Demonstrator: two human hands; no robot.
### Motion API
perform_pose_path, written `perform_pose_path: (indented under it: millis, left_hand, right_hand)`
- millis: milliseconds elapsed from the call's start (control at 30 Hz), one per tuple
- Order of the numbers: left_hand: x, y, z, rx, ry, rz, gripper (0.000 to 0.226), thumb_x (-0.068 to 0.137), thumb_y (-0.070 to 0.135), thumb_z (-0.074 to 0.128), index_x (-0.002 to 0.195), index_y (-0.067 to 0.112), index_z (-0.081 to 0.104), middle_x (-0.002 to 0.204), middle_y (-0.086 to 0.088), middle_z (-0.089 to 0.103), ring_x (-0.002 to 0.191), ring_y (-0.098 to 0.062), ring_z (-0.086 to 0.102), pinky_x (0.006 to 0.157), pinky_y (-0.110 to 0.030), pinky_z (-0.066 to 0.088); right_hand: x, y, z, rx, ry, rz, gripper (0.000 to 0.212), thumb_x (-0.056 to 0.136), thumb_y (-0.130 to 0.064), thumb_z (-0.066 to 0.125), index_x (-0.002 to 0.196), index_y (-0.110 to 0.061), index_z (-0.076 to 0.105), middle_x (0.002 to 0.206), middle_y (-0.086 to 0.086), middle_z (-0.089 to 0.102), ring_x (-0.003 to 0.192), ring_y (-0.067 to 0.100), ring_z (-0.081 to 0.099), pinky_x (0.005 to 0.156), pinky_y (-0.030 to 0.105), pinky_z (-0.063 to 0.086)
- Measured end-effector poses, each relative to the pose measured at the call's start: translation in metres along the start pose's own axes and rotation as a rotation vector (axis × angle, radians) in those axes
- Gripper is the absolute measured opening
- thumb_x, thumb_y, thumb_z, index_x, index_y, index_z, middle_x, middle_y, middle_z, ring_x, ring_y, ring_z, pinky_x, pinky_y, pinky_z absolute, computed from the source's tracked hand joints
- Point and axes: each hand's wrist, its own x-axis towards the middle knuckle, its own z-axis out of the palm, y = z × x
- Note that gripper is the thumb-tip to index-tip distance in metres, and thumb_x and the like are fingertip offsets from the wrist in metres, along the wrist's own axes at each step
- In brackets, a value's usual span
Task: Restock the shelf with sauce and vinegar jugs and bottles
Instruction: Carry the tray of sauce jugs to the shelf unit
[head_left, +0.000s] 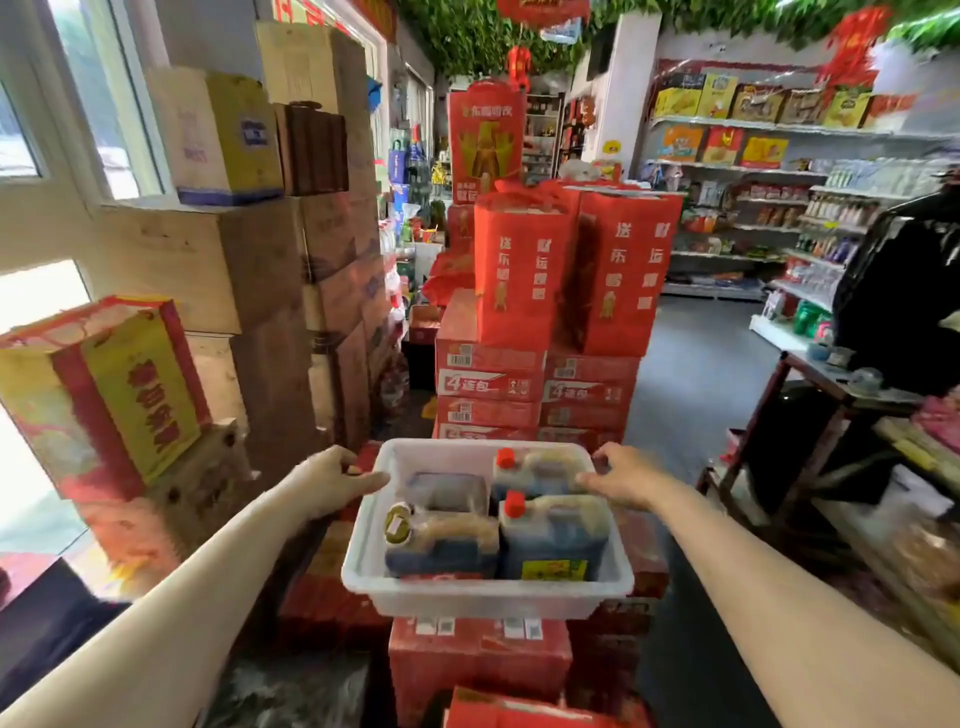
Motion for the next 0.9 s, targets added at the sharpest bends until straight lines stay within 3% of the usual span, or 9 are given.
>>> perform_pose_path:
  millis: [100, 167, 267, 300, 367, 433, 600, 800, 900]
  left_hand:
    - [0.039, 0.003, 0.024, -0.035, -0.096, -0.105, 0.048, 0.087, 0.055, 0.067, 0.108, 0.011, 0.063, 0.116, -0.006, 0.062, 0.087, -0.017, 0.057, 0.068, -0.027, 0.041]
    - [0.064, 0.001, 0.039, -0.154, -0.151, -0.192, 0.040, 0.088, 0.051, 0.067, 0.093, 0.013, 0.058, 0.105, -0.005, 0.058, 0.075, -0.014, 0.052, 0.059, -0.028, 0.041]
    - [0.092, -0.004, 0.055, -0.249, -0.203, -0.331, 0.061, 0.088, 0.056, 0.064, 0.120, 0.004, 0.061, 0.115, -0.007, 0.060, 0.096, -0.022, 0.057, 0.073, -0.034, 0.044]
    - [0.101, -0.007, 0.063, -0.280, -0.205, -0.381, 0.069, 0.088, 0.058, 0.063, 0.128, 0.002, 0.058, 0.122, -0.010, 0.059, 0.103, -0.026, 0.057, 0.077, -0.037, 0.045]
    - [0.110, -0.013, 0.077, -0.331, -0.202, -0.471, 0.079, 0.088, 0.061, 0.061, 0.137, -0.001, 0.050, 0.135, -0.017, 0.056, 0.118, -0.035, 0.056, 0.089, -0.042, 0.048]
    - [0.118, -0.019, 0.092, -0.418, -0.199, -0.518, 0.087, 0.086, 0.061, 0.064, 0.143, -0.002, 0.043, 0.139, -0.021, 0.053, 0.124, -0.039, 0.053, 0.103, -0.049, 0.044]
    - [0.134, -0.024, 0.111, -0.602, -0.083, -0.591, 0.103, 0.073, 0.061, 0.077, 0.143, -0.005, 0.039, 0.138, -0.020, 0.050, 0.121, -0.038, 0.050, 0.095, -0.045, 0.041]
    - [0.147, -0.020, 0.131, -0.635, -0.037, -0.645, 0.110, 0.061, 0.054, 0.086, 0.141, -0.007, 0.042, 0.144, -0.027, 0.047, 0.130, -0.044, 0.048, 0.109, -0.050, 0.041]
    - [0.148, -0.017, 0.136, -0.636, -0.007, -0.723, 0.123, 0.062, 0.061, 0.086, 0.148, -0.007, 0.031, 0.154, -0.025, 0.034, 0.139, -0.043, 0.037, 0.114, -0.049, 0.034]
  right_hand:
    - [0.041, 0.015, 0.015, 0.075, -0.066, 0.079, 0.064, 0.094, -0.050, 0.061, 0.142, -0.010, 0.049, 0.144, 0.011, 0.053, 0.127, 0.028, 0.054, 0.099, 0.035, 0.046]
    - [0.064, 0.024, 0.027, 0.135, -0.115, 0.142, 0.062, 0.094, -0.052, 0.061, 0.137, -0.009, 0.053, 0.140, 0.011, 0.056, 0.123, 0.028, 0.056, 0.100, 0.036, 0.048]
    - [0.090, 0.034, 0.040, 0.311, -0.140, 0.190, 0.037, 0.091, -0.056, 0.063, 0.103, -0.021, 0.066, 0.126, 0.008, 0.066, 0.099, 0.020, 0.064, 0.097, 0.040, 0.053]
    - [0.099, 0.039, 0.045, 0.372, -0.151, 0.192, 0.041, 0.087, -0.061, 0.063, 0.104, -0.023, 0.066, 0.128, 0.007, 0.066, 0.103, 0.021, 0.064, 0.100, 0.043, 0.052]
    - [0.110, 0.046, 0.054, 0.480, -0.168, 0.233, 0.083, 0.073, -0.077, 0.061, 0.137, -0.025, 0.054, 0.143, 0.006, 0.055, 0.127, 0.028, 0.054, 0.108, 0.047, 0.046]
    - [0.118, 0.050, 0.061, 0.565, -0.156, 0.284, 0.114, 0.056, -0.090, 0.056, 0.151, -0.028, 0.038, 0.151, 0.004, 0.046, 0.138, 0.029, 0.045, 0.112, 0.048, 0.042]
    - [0.128, 0.055, 0.064, 0.728, -0.131, 0.347, 0.101, 0.049, -0.090, 0.066, 0.134, -0.037, 0.052, 0.136, -0.002, 0.057, 0.125, 0.026, 0.054, 0.103, 0.050, 0.050]
    - [0.130, 0.057, 0.070, 0.892, -0.236, 0.416, 0.120, 0.038, -0.090, 0.075, 0.142, -0.037, 0.049, 0.145, -0.002, 0.052, 0.132, 0.026, 0.046, 0.109, 0.046, 0.040]
    - [0.135, 0.061, 0.073, 0.923, -0.265, 0.421, 0.133, 0.028, -0.093, 0.075, 0.145, -0.034, 0.048, 0.147, 0.002, 0.051, 0.134, 0.029, 0.046, 0.114, 0.050, 0.037]
